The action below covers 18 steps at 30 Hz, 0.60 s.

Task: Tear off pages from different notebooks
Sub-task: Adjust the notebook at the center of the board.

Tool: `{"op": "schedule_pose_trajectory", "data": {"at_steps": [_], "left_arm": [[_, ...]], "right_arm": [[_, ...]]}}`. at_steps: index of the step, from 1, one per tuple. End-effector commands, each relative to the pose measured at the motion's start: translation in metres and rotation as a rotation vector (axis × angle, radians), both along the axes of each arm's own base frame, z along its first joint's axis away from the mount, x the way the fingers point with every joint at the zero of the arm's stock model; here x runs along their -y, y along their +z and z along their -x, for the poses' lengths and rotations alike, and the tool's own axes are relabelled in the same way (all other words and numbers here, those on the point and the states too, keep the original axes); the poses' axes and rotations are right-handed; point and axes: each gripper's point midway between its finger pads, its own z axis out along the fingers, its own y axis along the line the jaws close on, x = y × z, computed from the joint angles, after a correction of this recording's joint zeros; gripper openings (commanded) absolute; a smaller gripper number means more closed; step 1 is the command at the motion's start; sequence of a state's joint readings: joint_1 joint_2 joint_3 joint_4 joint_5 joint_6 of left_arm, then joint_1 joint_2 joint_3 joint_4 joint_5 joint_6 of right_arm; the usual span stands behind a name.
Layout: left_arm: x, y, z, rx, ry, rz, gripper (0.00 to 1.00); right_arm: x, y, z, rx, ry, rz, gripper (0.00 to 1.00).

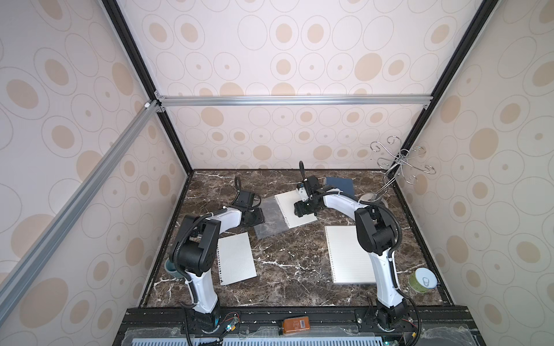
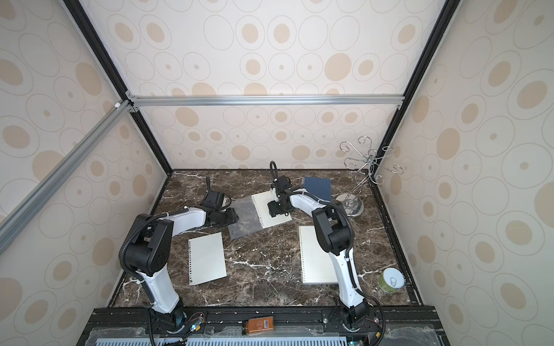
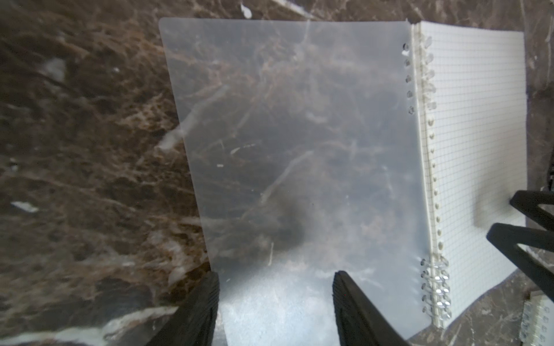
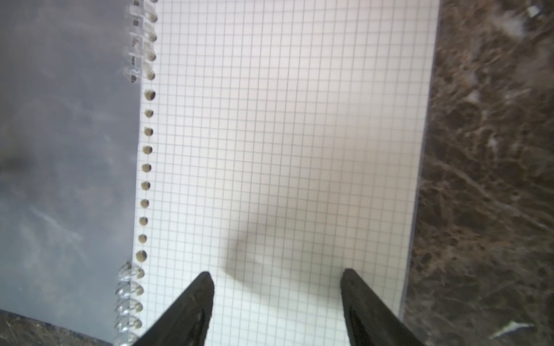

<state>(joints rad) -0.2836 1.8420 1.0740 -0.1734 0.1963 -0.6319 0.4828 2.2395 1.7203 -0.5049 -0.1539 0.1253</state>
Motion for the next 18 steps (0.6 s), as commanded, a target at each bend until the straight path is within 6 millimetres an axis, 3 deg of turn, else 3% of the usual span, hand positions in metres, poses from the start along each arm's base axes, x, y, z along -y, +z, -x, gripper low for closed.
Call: {"op": "schedule_pose_trajectory", "data": {"at_steps": [1,5,9,18], "left_arm": [[-0.006,-0.007,0.000,-0.026,0.008,-0.056,0.62],[-0.019,-0.003,-0.004,-0.008,0.015,-0.138,0.64],[-0.017,-0.003,-0.016,-0.006,-0.020,-0.160,0.65],[-0.029,0.000,-0.061,0.031,0.003,-0.114,0.67]], "right_arm": [[0.010,-0.032,0.023,-0.112,-0.012,0.017,0.69],[0.017,-0.036,0.023,-0.131,-0.030,0.021,0.69],[0.019,-0.043,0.032,-0.184,-0.032,0.016,0.68],[0.016,-0.047,0.067,-0.247,-0.038,-0.078,0.67]]}}
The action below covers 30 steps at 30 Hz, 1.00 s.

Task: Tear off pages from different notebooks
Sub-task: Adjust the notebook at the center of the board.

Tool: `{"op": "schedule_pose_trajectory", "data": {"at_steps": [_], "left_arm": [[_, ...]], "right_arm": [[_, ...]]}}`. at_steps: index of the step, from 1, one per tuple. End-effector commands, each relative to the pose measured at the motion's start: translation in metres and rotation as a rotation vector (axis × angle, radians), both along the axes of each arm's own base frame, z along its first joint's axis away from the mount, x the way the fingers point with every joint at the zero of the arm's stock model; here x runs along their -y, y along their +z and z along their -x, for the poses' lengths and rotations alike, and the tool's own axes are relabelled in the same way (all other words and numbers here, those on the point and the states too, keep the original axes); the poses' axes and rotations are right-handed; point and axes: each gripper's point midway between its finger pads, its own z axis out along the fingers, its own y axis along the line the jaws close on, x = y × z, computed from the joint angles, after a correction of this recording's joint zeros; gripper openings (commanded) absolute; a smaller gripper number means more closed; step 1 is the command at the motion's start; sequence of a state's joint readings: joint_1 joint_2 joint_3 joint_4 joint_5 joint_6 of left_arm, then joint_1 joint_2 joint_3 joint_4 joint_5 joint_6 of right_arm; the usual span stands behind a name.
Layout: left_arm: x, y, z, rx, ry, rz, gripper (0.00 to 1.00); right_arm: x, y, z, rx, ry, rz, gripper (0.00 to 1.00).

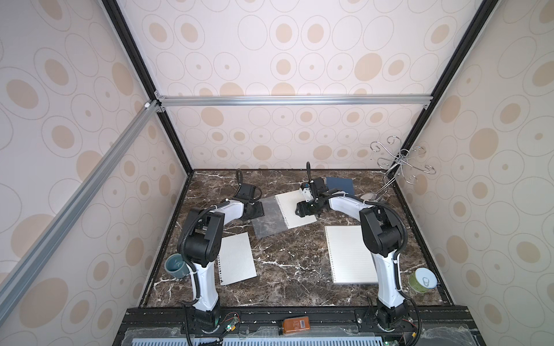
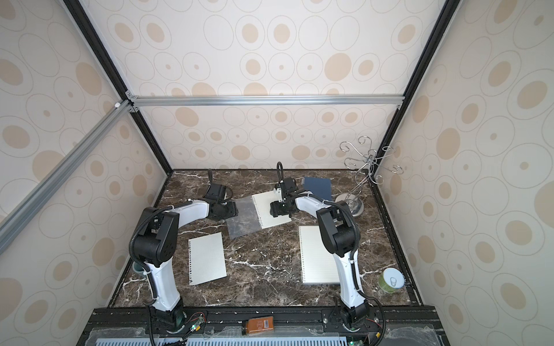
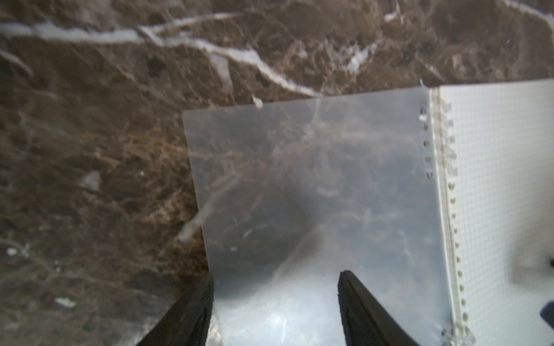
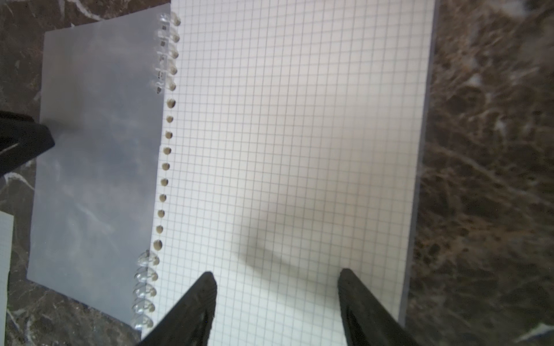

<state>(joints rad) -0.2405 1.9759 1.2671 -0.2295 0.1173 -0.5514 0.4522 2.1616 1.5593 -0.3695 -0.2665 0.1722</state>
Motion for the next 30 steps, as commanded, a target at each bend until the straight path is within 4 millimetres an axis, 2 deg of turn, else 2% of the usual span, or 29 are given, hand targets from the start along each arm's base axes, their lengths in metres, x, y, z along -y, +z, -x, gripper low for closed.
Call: {"op": "schedule_pose_trajectory", "data": {"at_steps": [1,6,8,14,18,23,27,30], "left_arm": [[-0.008,0.002,-0.018,0.005,-0.025,-0.018,0.67],[-0.017,0.012,-0.056,0.023,-0.108,-0.153,0.66],[-0.012,0.016,-0.071,0.037,-0.154,-0.174,0.65],[-0.010,0.009,-0.095,0.019,-0.180,-0.202,0.65],[-0.002,0.000,-0.103,0.013,-0.202,-0.173,0.65],[0.005,-0.008,-0.107,-0.001,-0.215,-0.145,0.63],[0.005,-0.010,-0.106,-0.006,-0.216,-0.140,0.63],[0.006,-0.013,-0.101,-0.030,-0.205,-0.123,0.60]], "right_arm": [[0.013,-0.049,0.056,-0.235,0.000,0.045,0.67],[0.017,-0.051,0.060,-0.240,0.024,0.073,0.66],[0.017,-0.051,0.061,-0.245,0.039,0.081,0.66],[0.017,-0.045,0.064,-0.243,0.085,0.088,0.63],[0.009,-0.018,0.057,-0.132,0.098,0.030,0.65],[0.017,0.013,0.048,-0.045,0.059,0.049,0.64],[0.009,0.032,0.067,-0.043,0.067,-0.017,0.65],[-0.004,0.030,0.093,-0.097,0.105,-0.051,0.65]]}}
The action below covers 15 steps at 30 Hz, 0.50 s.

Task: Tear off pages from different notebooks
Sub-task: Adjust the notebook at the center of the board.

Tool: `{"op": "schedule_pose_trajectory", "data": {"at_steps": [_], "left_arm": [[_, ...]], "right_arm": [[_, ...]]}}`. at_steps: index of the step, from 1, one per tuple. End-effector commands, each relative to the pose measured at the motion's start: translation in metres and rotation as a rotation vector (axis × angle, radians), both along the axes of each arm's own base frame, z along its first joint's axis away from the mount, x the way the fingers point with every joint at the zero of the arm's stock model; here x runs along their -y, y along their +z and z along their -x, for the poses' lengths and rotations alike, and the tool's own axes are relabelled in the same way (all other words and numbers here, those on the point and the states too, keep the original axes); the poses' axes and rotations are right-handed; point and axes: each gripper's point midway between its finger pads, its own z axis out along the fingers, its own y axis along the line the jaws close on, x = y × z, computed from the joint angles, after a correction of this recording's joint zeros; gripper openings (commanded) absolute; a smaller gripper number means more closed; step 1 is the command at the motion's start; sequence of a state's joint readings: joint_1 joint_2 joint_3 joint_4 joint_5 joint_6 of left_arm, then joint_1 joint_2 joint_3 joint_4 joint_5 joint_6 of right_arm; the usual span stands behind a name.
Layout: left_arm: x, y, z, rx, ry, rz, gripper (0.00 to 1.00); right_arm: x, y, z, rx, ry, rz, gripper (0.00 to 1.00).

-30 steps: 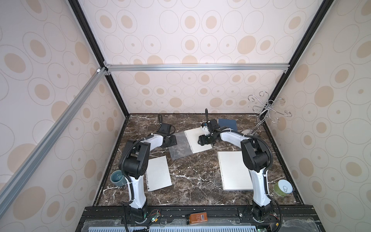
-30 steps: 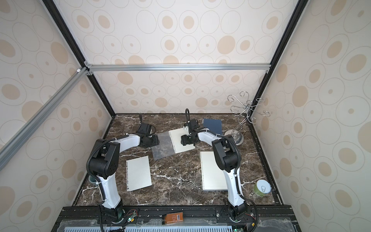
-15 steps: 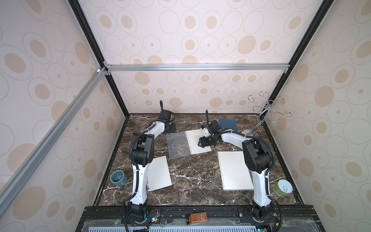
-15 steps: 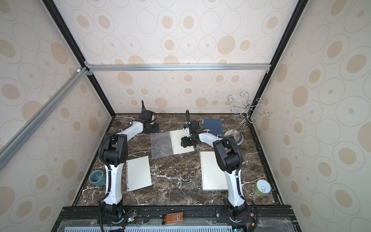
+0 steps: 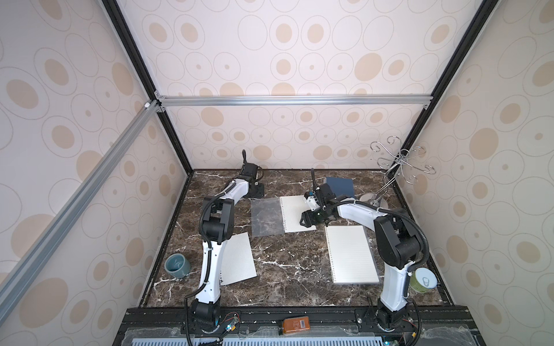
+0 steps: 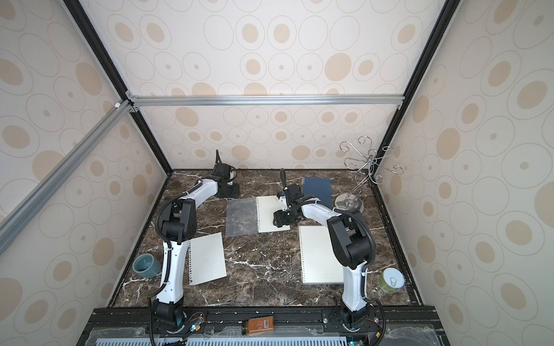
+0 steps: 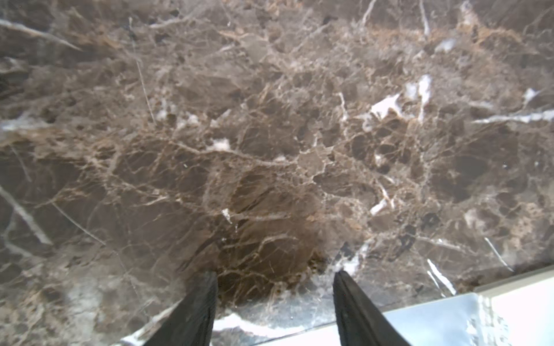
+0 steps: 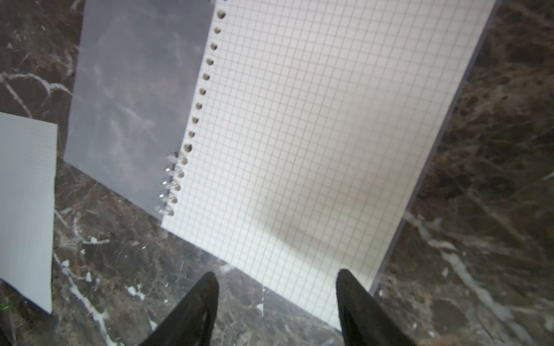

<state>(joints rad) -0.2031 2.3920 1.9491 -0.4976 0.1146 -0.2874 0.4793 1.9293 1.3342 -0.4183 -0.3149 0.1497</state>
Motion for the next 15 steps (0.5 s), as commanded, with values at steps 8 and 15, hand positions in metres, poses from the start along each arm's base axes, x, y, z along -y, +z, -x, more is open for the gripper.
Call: {"op": "schedule_pose_trajectory", "data": {"at_steps": [8,15], "left_arm": [[0.002,-0.020,0.051,-0.111,0.023,0.064,0.58],[-0.005,-0.025,0.096,-0.133,0.056,0.092,0.58]], "right_arm": [[-0.015,-0.029,0.061,-0.160,0.023,0.012,0.65],[-0.007,-0.046,0.020,-0.119,0.008,0.090,0.65]]}}
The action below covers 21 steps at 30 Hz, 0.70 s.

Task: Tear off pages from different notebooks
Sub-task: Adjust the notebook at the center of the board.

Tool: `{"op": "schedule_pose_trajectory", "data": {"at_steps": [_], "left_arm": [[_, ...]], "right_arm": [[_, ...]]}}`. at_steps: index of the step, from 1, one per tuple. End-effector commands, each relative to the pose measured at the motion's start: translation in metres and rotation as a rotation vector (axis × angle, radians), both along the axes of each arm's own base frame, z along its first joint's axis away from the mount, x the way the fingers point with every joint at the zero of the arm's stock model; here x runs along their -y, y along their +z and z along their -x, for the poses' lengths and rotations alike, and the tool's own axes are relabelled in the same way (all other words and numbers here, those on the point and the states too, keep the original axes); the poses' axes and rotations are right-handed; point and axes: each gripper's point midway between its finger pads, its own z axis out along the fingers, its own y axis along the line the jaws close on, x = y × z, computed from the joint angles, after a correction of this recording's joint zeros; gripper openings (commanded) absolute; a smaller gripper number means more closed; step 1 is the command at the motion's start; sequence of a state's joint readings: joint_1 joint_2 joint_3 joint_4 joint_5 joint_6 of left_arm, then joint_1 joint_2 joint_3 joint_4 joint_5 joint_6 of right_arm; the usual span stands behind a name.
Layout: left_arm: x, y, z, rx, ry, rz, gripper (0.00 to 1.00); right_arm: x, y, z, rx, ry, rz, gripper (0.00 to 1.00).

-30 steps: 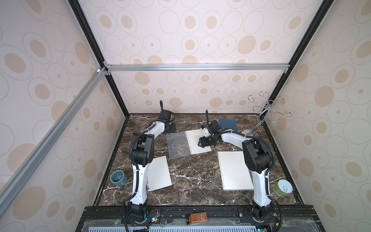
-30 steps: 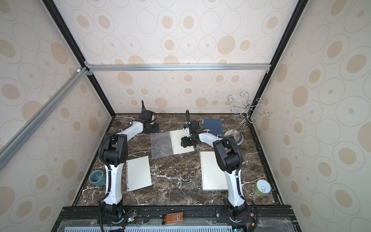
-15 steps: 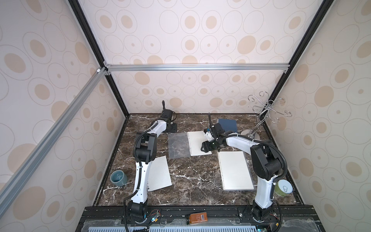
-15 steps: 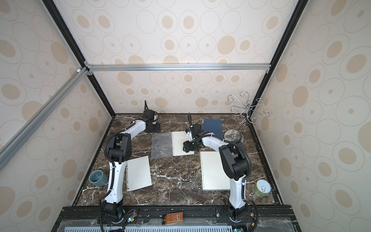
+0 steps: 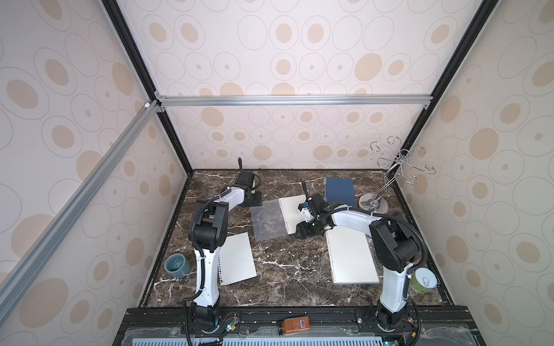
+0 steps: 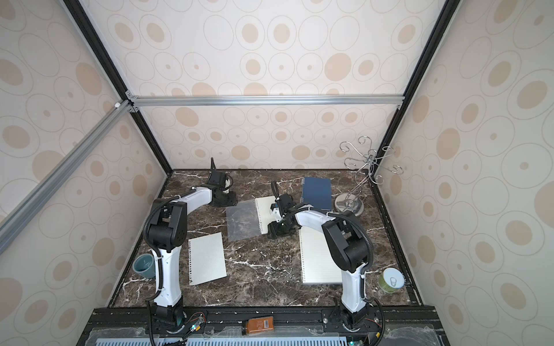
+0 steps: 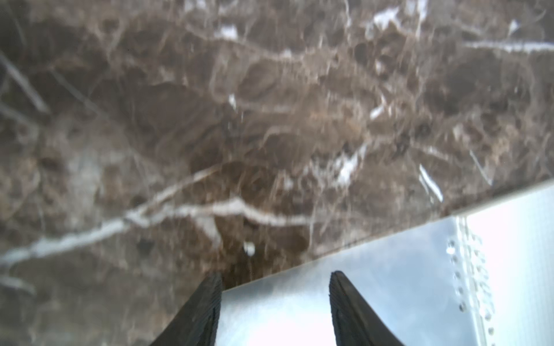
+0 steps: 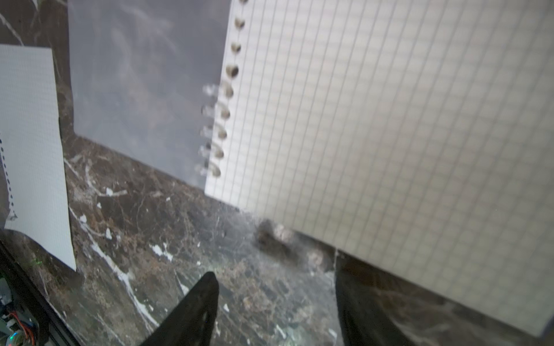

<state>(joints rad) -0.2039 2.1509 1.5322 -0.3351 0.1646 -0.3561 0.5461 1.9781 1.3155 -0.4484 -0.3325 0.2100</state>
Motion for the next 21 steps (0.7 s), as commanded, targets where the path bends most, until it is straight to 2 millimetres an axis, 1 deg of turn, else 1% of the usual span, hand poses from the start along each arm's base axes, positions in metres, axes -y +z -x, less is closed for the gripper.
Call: {"op": "schedule_pose_trajectory", "data": {"at_steps": [1,6,9,11,13,15,16,19,21], "left_arm": [[0.000,-0.023,0.038,-0.106,0.024,0.029,0.58],[0.010,-0.021,0.070,-0.114,0.008,0.077,0.58],[0.025,-0.017,0.087,-0.113,-0.023,0.108,0.58],[0.037,-0.013,0.098,-0.112,-0.048,0.138,0.58],[0.052,-0.008,0.110,-0.107,-0.081,0.164,0.58],[0.057,-0.006,0.116,-0.104,-0.085,0.163,0.58],[0.058,-0.005,0.119,-0.100,-0.086,0.164,0.58],[0.054,-0.005,0.121,-0.095,-0.068,0.152,0.58],[0.054,-0.006,0.120,-0.097,-0.067,0.153,0.58]], "right_arm": [[0.011,-0.018,-0.023,0.017,-0.010,0.073,0.65],[0.008,-0.018,-0.066,0.047,-0.017,0.068,0.65],[0.005,-0.016,-0.088,0.048,-0.029,0.036,0.65],[0.003,-0.014,-0.098,0.041,-0.045,0.007,0.65],[0.000,-0.010,-0.102,0.012,-0.068,-0.054,0.64],[0.002,-0.009,-0.102,-0.001,-0.097,-0.075,0.64],[0.005,-0.009,-0.102,-0.003,-0.121,-0.074,0.64],[0.018,-0.010,-0.099,-0.037,-0.211,-0.114,0.65],[0.019,-0.011,-0.093,-0.068,-0.254,-0.186,0.65]]}}
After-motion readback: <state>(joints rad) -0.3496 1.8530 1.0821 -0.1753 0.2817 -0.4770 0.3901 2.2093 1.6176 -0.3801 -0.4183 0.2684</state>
